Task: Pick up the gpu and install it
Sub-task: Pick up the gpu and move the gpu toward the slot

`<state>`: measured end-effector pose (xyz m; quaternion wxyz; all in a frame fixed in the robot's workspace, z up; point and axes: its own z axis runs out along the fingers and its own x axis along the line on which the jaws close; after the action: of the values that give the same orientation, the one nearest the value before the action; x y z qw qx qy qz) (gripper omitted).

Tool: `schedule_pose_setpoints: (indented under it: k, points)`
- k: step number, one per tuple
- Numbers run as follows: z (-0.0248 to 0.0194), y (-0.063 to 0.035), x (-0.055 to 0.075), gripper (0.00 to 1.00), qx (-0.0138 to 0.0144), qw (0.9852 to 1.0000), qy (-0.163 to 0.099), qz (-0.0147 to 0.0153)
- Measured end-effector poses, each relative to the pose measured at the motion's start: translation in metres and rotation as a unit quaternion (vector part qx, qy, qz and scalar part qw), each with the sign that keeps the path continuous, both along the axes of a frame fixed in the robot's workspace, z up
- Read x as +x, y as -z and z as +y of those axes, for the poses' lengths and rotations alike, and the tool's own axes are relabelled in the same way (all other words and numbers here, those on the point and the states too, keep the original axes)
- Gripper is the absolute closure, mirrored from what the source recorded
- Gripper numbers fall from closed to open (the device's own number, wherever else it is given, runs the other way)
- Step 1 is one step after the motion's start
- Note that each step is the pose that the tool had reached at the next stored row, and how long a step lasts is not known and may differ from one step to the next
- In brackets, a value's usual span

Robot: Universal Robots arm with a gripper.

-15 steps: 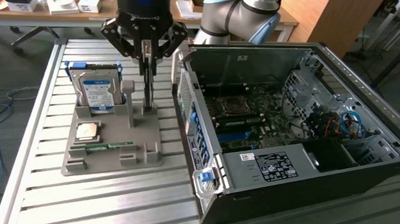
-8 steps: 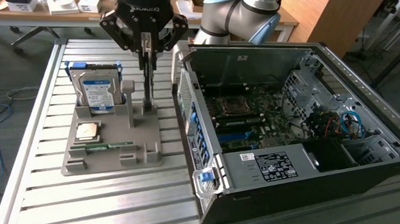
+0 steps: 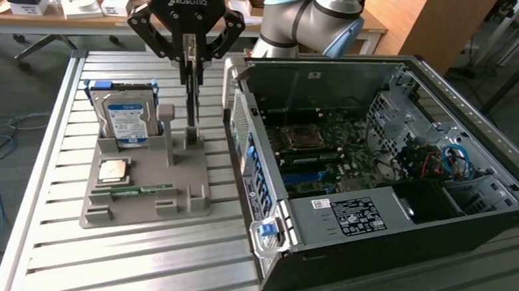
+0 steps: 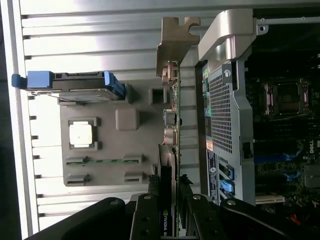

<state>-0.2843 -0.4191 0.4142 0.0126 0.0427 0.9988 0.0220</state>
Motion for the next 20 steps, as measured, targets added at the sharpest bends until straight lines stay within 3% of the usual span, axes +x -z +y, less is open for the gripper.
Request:
schedule_pose_setpoints:
  k: [20]
  points:
    - [0.0, -0.0079, 0.0, 0.74, 0.0, 1.0, 0.0, 0.0001]
